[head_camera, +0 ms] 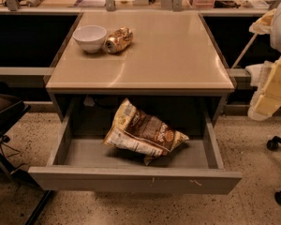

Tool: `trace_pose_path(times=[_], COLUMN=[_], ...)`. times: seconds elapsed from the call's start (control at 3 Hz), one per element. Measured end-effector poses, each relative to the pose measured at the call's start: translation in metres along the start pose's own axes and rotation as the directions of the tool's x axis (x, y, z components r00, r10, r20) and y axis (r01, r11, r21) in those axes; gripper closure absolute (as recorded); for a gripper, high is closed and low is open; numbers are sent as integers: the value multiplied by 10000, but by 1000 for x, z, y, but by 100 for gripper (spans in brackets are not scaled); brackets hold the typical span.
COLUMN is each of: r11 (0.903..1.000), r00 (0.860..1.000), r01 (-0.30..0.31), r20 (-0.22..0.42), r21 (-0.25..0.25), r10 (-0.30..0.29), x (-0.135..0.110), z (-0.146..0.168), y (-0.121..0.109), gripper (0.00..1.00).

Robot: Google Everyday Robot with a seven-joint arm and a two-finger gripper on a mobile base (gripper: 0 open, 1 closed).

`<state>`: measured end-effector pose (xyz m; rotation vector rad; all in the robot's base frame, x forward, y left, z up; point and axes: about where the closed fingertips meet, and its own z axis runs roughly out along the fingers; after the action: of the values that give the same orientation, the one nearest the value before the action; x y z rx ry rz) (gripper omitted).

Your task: Pick brown chip bag from top drawer and place on counter

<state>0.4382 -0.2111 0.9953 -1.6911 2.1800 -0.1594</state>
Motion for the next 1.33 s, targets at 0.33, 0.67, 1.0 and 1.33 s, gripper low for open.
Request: trace_pose_path(times=[0.33, 0.67, 1.0, 1.33], r11=[10000, 9995, 9899, 9667], r00=[10000, 9997, 9978, 9953], r01=[-1, -252, -661, -953], r20=[0, 0, -84, -395], r21=[-1, -204, -1255, -2376], r10=[1, 252, 656, 884], x=[0, 6, 17, 26], z=[0, 21, 67, 115], y=[0, 3, 18, 35], gripper=[0, 0, 0, 0])
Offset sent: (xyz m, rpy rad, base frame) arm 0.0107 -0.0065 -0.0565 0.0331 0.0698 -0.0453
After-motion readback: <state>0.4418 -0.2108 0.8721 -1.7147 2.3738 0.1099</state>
